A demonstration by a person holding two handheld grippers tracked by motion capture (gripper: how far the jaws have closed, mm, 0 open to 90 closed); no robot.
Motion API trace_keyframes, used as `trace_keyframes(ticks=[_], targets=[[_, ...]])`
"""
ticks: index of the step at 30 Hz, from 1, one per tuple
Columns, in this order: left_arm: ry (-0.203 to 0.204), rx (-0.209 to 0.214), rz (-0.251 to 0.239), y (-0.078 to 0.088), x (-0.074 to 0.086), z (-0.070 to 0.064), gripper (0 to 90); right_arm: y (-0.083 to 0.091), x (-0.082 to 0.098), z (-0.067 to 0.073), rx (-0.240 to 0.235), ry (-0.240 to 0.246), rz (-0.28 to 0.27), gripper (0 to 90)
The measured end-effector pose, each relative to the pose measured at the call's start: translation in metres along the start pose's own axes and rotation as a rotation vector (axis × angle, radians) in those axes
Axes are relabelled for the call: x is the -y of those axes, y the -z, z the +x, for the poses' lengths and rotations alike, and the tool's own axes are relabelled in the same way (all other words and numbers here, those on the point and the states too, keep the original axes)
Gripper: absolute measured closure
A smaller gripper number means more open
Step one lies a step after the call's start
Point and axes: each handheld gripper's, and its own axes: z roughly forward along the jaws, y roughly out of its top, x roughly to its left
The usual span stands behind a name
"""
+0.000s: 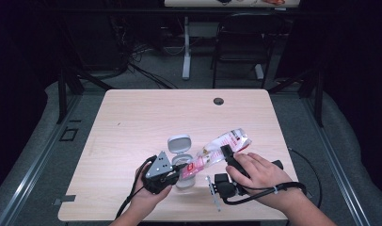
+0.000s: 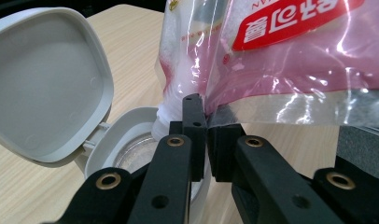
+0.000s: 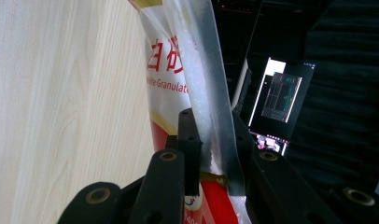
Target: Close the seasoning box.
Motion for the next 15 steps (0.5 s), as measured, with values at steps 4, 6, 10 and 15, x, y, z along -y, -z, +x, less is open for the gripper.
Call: trace_keyframes(ticks=[4, 6, 10, 15], targets=[[0.002, -0.001, 0.0, 0.0, 0.0002, -0.0002, 87.2, 0.0001, -0.0005, -0.0001, -0.002, -0.001, 0.001, 80.1], [0.003, 0.001, -0.003, -0.0001, 0.0003, -0.0003, 87.2, 0.0003, -0.0008, -0.0006, -0.003, 0.001, 0.004, 80.1], [-0.001, 0.005, 0.0, 0.0, 0.0004, -0.0009, 87.4, 0.0005, -0.0015, -0.0016, 0.003, -0.001, 0.002, 80.3], [0.0, 0.008, 0.0, 0.0, 0.0005, -0.0013, 87.5, 0.0012, -0.0019, -0.002, 0.0, 0.002, 0.002, 80.4]])
